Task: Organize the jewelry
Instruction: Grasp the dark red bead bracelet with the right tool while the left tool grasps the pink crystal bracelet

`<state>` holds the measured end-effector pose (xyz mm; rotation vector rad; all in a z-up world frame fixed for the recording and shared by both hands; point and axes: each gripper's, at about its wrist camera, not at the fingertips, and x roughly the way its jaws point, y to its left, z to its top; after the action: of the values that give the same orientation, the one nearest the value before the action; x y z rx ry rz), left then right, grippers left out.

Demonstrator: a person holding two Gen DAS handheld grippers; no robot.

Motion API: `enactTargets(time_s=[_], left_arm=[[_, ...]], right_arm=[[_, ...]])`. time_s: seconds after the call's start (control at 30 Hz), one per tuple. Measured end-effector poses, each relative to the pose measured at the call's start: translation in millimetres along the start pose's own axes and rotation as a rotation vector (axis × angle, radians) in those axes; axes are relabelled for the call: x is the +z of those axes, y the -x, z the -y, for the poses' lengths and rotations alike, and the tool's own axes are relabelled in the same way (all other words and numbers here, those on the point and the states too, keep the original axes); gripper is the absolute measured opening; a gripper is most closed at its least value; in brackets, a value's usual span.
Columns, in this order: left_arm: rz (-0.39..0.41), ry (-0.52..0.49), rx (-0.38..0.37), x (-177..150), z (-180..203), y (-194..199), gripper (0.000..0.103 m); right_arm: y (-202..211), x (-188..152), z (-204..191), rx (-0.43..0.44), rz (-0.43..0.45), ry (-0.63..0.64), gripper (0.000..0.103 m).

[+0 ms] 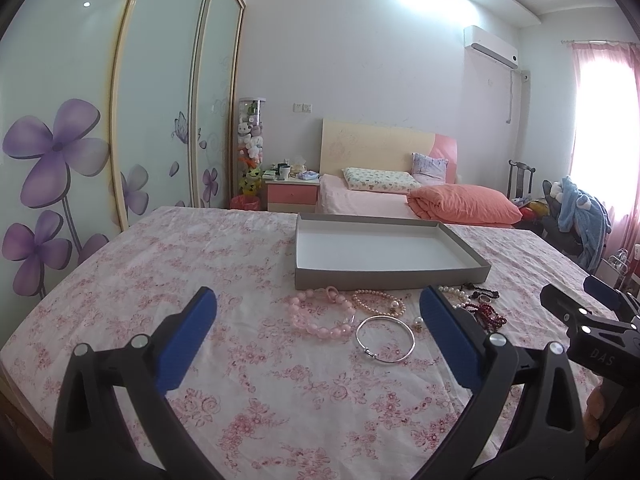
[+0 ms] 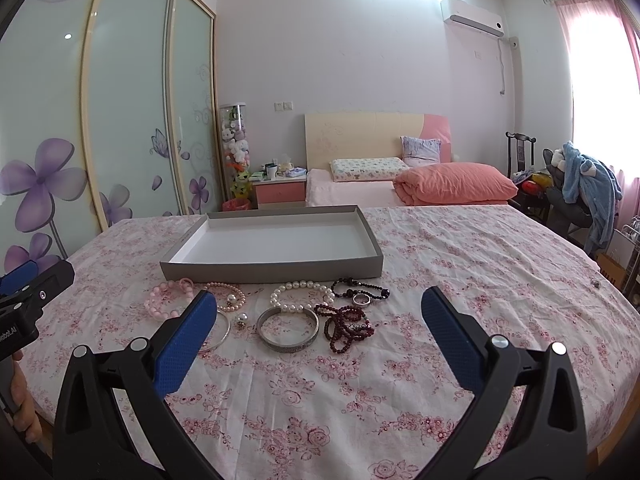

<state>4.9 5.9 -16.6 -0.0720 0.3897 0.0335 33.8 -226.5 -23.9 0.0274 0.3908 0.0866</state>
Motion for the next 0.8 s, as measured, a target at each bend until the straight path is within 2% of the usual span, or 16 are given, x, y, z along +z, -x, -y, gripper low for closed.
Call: enactTargets(time_s=[0.13,0.3,0.37,0.47,0.5,0.6,0.67,0.8], left_arm=[[-0.071,0.021,0.01,-0.6,-7.2,-15.9,0.099],[-0.197,0.05,0.029,-3.2,-18.8,-45.2,0.099],[-0.241,0.067,0.014,-3.7,-23.9,-54.5,0.099],[-0.323,0.099,-0.011,-5.7,-31.0,-72.3,0.099],[-0.348,0.111,-0.019,-7.4,-33.4,-77.9,0.099],[-0.389,0.158,-0.055,-10.9,-41.2,-89.7,0.099],[-0.413,0.162,-0.041,-12.0,-43.8,-96.0,0.099],[-0.434,0.162,-0.046,-13.5,-47.3,-104.4,0.099]], right_arm=[[-17.2,-3.1,8.5,-0.011,-0.063,-0.019,0.101],[-56.8,-8.1,28.3,-0.026,-0.234,-0.043,0.099],[-71.7,-9.7,34.0,-0.027,-0.3,-0.041,0.087],[-93.3,-11.8,39.6,-0.016,-0.385,-0.038,0.075],[-98.7,-12.9,41.8,-0.014,-0.4,-0.038,0.074],[-116.2,-18.2,42.6,-0.007,-0.479,-0.022,0.069],[-123.5,-23.4,41.1,0.011,-0.521,-0.018,0.069],[-127.6,-24.6,30.4,0.014,-0.533,0.023,0.069]])
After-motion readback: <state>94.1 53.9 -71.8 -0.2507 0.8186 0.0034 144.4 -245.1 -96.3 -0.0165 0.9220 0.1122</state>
